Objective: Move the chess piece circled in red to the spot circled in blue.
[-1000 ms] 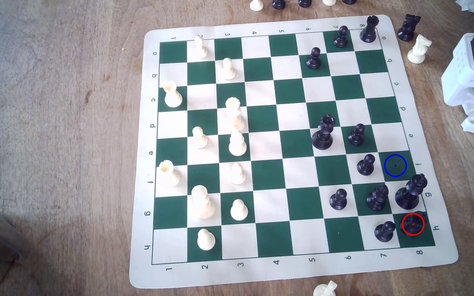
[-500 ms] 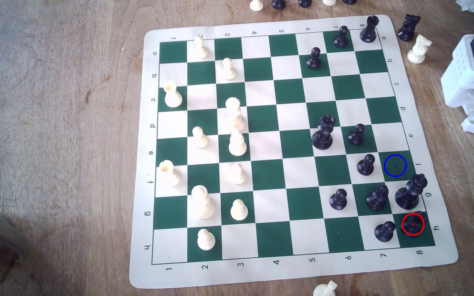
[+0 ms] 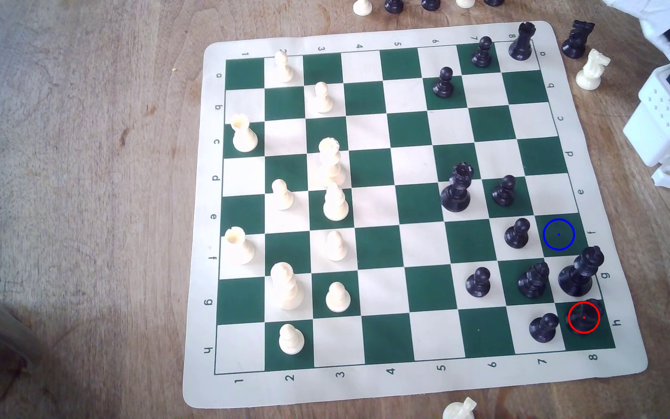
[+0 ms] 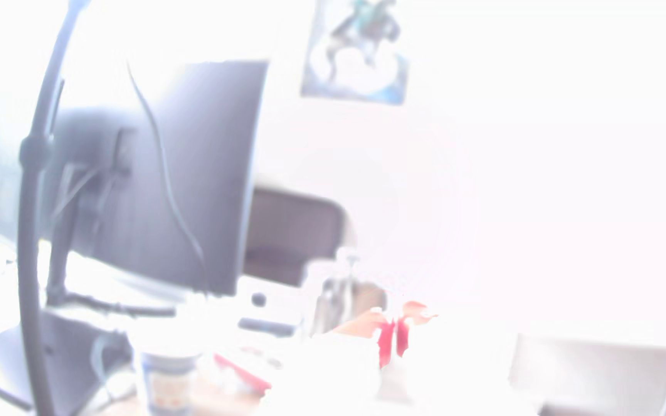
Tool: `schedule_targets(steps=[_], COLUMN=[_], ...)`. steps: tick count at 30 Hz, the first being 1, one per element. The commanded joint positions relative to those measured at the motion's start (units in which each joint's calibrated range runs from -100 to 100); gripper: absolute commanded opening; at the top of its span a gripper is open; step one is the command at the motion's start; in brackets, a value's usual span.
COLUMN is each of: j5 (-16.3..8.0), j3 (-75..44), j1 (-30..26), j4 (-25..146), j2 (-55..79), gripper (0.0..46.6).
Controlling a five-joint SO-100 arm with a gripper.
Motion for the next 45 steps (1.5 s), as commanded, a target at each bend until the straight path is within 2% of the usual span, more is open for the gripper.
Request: schedule_targets(steps=[1, 2, 3, 4, 6, 7, 8, 11, 15, 20, 24, 34, 45], j5=[-8.25, -9.72, -12.5, -14.07, -15.58, -16.51, -17.14, -19.15, -19.0, -18.56, -17.83, -14.41, -13.92], j3=[-23.4, -25.12, -30.65, -33.83, -40.35, -42.71, -42.8, -44.8, -45.43, -46.16, -45.61, -42.8, -28.84], j1=[-2.9, -4.7, -9.32, -11.58, -16.9, -21.13, -22.77, -28.32, -31.92, -39.66, -39.74, -32.78, -30.75], j4=[28.5, 30.88, 37.18, 40.46, 47.5, 50.45, 50.62, 53.24, 55.86, 60.03, 59.05, 48.32, 39.89], j2=[12.86, 14.9, 21.01, 23.98, 30.77, 35.27, 36.88, 44.18, 49.36, 56.58, 59.38, 66.25, 66.0], gripper=[0.3, 0.6, 2.9, 4.5, 4.1, 1.9, 0.5, 0.2, 0.2, 0.6, 3.4, 7.7, 9.7])
